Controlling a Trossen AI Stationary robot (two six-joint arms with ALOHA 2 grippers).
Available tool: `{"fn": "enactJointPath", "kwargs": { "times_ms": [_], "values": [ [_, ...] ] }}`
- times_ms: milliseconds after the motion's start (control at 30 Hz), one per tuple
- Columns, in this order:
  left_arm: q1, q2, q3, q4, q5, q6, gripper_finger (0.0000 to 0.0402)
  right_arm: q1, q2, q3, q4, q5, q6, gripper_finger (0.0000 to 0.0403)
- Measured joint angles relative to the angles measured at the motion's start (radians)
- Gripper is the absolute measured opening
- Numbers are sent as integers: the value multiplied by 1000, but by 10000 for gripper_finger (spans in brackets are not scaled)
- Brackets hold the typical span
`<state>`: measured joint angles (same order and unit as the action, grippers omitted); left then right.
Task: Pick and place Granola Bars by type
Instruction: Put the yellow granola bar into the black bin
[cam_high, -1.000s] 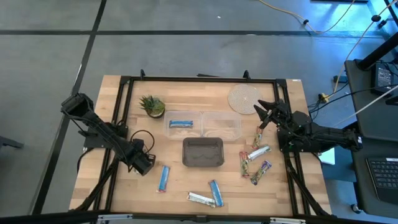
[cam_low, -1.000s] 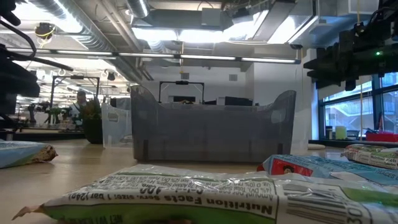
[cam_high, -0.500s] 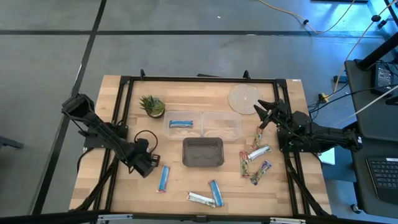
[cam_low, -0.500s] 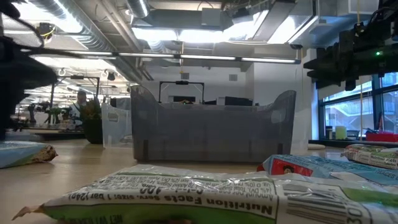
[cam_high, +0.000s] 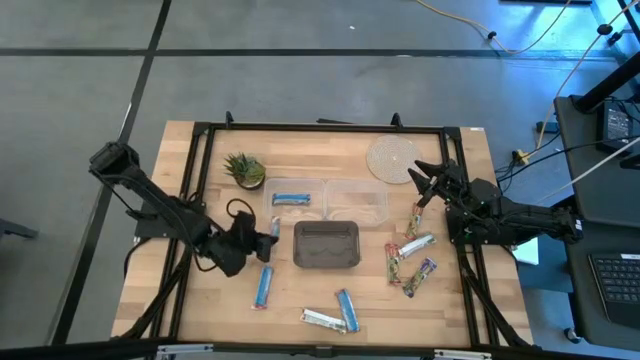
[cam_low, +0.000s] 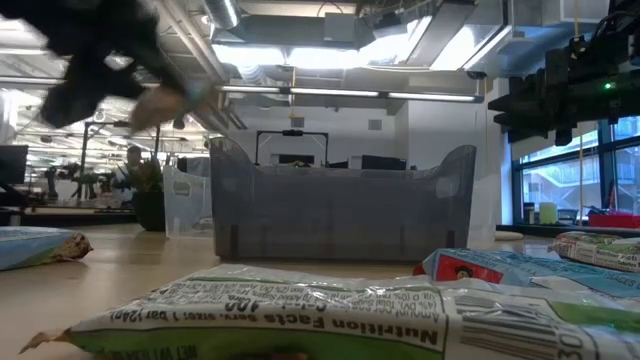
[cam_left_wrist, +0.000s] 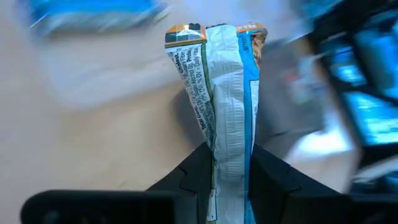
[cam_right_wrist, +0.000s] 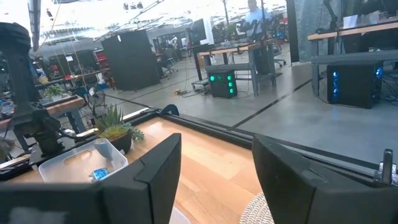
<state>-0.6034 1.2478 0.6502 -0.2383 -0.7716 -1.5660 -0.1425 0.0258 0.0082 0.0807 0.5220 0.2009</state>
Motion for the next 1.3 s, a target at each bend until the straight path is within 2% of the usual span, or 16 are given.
{"fn": "enactJointPath", "kwargs": {
  "times_ms": [133, 267, 333, 433, 533, 700, 800, 1000, 1300],
  "values": [
    [90, -32, 1, 213, 49, 271, 77, 0, 0, 0, 0, 0, 0, 200],
    [212, -22, 13, 452, 210, 593, 76, 0, 0, 0, 0, 0, 2, 200],
    [271, -1, 60, 469, 301, 721, 74, 0, 0, 0, 0, 0, 1, 200],
    [338, 49, 185, 401, 416, 876, 71, 0, 0, 0, 0, 0, 1, 200],
    [379, 122, 349, 216, 499, 1004, 71, 0, 0, 0, 0, 0, 1, 200],
    [408, 276, 619, -156, 537, 1153, 70, 0, 0, 0, 0, 0, 0, 200],
    [417, 370, 729, -289, 538, 1213, 70, 0, 0, 0, 0, 0, -3, 200],
    [417, 510, 788, -328, 570, 1299, 70, 0, 0, 0, 0, 0, -4, 200],
    [418, 621, 789, -304, 607, 1264, 78, 0, 0, 0, 0, 0, -4, 200]
  ]
}}
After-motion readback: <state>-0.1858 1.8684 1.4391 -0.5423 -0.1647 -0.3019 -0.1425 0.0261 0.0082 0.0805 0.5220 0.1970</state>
